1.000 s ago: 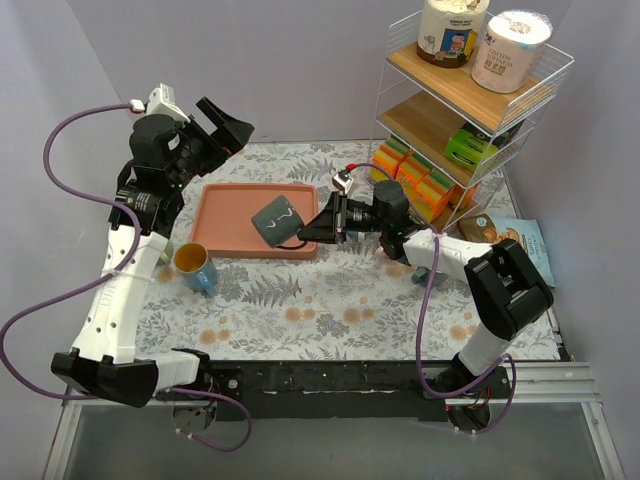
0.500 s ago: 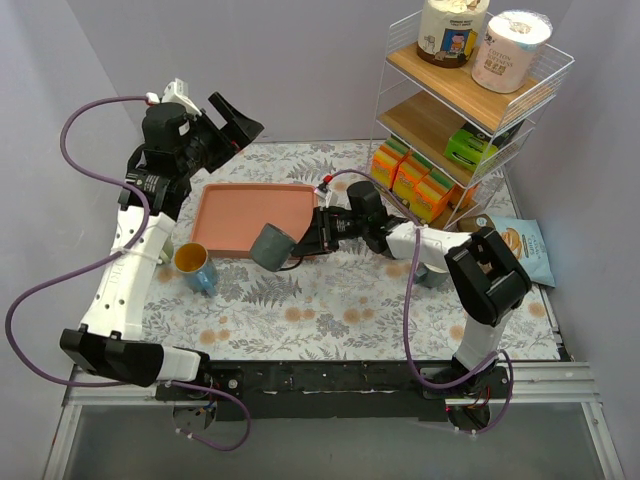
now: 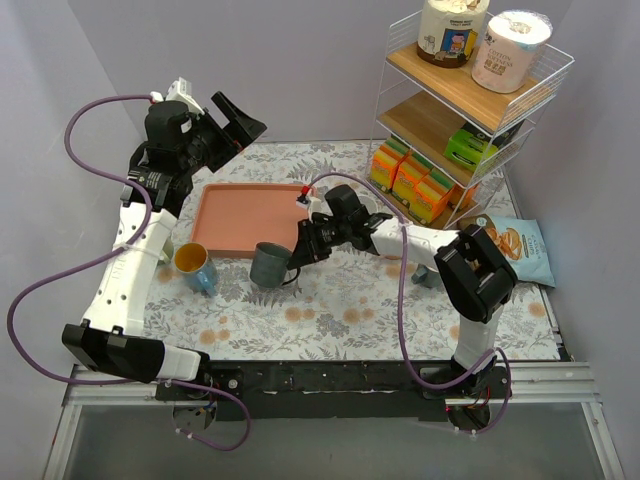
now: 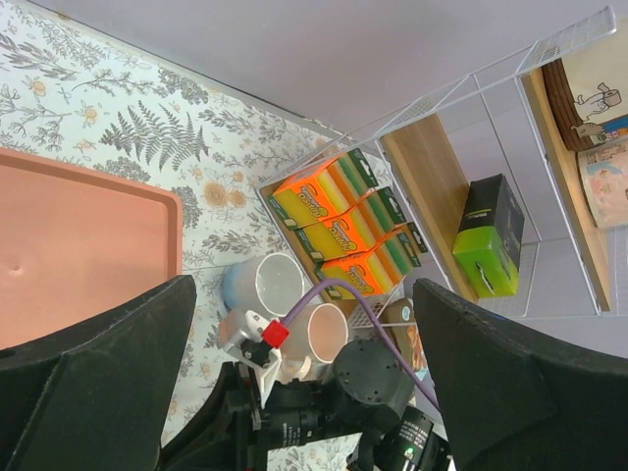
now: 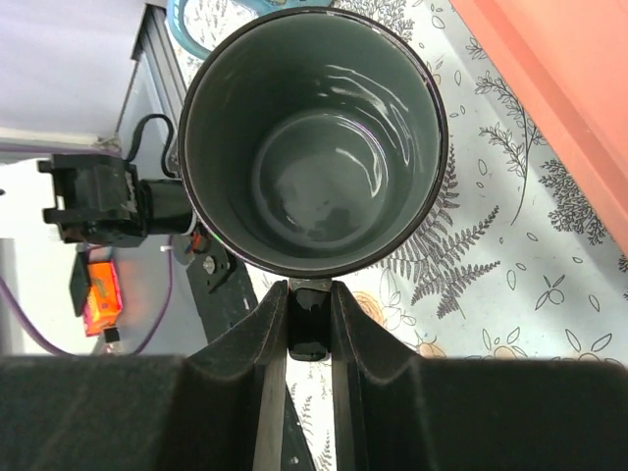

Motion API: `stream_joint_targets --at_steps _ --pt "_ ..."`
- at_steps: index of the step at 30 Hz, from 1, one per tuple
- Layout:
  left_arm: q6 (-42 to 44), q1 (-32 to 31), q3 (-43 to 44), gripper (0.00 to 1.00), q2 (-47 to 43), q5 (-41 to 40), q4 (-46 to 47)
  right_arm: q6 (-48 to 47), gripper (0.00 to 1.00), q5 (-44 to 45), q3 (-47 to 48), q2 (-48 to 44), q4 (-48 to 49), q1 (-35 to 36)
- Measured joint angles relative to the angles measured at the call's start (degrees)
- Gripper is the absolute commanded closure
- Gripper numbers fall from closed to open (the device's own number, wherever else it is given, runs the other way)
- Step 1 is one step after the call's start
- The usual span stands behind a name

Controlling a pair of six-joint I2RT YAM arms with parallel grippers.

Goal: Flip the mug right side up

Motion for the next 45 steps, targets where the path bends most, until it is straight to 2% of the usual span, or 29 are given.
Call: stream_joint_targets --at_steps 9,22,26,31,38,40,41,44,45 --pt "-0.13 0.00 0.33 0.08 0.00 0.00 0.04 -9.03 0.99 8.39 0.00 -0.02 -2.99 4.76" --pt "-1.07 0.00 3.32 0.03 0.00 -0.46 -0.48 -26.82 0.99 36.17 0.11 -0.90 -1.73 21.09" --pt "-1.51 0.00 3.98 0.02 0.00 -2.19 -1.40 -28.70 0.99 43.80 1.09 0.22 -1.16 23.10" --pt "-2.49 0.00 4.17 0.02 -0.13 -6.16 -4.48 -28.89 0.99 53.42 7.87 5.53 -1.22 24.79" --pt "-2.49 0.00 4.17 0.02 -1.77 -10.80 -7.02 -26.77 0.98 54.75 9.88 7.39 -0.94 25.64" --pt "-2.49 0.00 4.17 0.02 -2.21 -11.23 -7.21 -26.01 0.83 54.77 10.27 7.50 -1.44 25.68" --pt "-2.49 0.00 4.17 0.02 -2.29 -11.39 -7.26 -25.68 0.66 54.82 10.54 7.56 -1.84 25.68" --pt "-2.47 0.00 4.17 0.02 -2.36 -11.50 -7.28 -24.70 0.40 55.54 10.69 7.61 -2.36 25.75" --pt "-2.45 0.00 4.15 0.02 -2.36 -11.45 -7.28 -24.39 0.36 56.04 10.58 7.58 -2.38 25.83"
